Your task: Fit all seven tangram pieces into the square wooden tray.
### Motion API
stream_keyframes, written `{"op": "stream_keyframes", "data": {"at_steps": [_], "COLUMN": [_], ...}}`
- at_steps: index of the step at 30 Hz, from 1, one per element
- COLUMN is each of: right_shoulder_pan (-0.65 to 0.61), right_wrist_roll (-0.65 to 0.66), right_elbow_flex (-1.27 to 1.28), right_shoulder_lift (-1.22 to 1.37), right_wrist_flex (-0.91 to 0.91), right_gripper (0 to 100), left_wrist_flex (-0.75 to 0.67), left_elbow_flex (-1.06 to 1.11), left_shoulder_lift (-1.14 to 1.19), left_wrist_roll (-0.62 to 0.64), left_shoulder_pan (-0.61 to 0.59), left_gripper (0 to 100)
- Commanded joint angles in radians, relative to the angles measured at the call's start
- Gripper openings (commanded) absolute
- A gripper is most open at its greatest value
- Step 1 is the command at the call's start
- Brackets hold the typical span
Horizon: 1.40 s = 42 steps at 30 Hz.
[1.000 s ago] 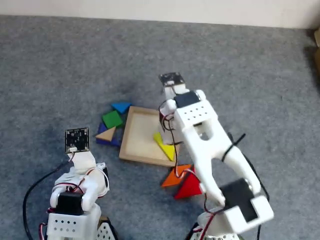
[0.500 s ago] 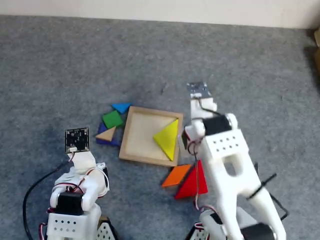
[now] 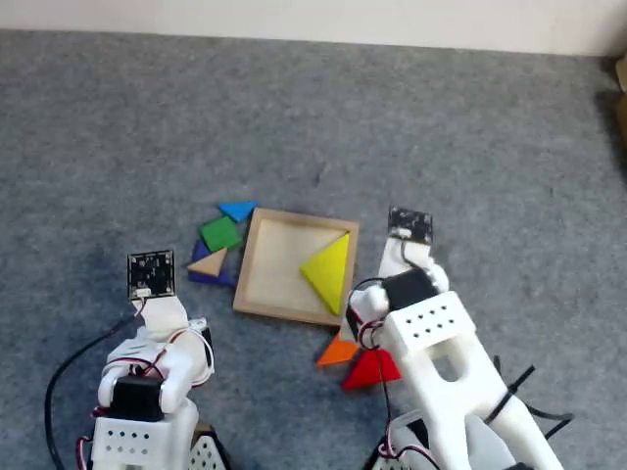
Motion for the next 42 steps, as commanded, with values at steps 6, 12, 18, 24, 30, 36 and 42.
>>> {"op": "stream_keyframes", "data": {"at_steps": [6,12,18,24,30,36,42], "right_shoulder_pan": [-0.042,-0.039,0.03,0.042,0.042,0.042,0.042], "right_wrist_roll": [-0.149,-0.153,-0.147,-0.144,-0.144,-0.146,-0.146], "right_elbow_flex": [-0.004,-0.002,0.004,0.004,0.007,-0.002,-0.004], "right_shoulder_lift": [0.245,0.323,0.329,0.331,0.363,0.515,0.539], "right_wrist_flex": [-0.122,-0.183,-0.189,-0.191,-0.189,-0.188,-0.188], "right_gripper": [40.7,40.7,40.7,40.7,40.7,40.6,38.7], "left_wrist_flex": [0.005,0.005,0.005,0.005,0.005,0.005,0.005], "left_elbow_flex": [0.019,0.019,0.019,0.019,0.019,0.019,0.019], "left_shoulder_lift": [-0.004,-0.004,-0.004,-0.004,-0.004,-0.004,-0.004], "left_wrist_roll": [-0.008,-0.008,-0.008,-0.008,-0.008,-0.008,-0.008], "left_shoulder_pan": [-0.008,-0.008,-0.008,-0.008,-0.008,-0.008,-0.008], "left_gripper": [1,1,1,1,1,1,1]}}
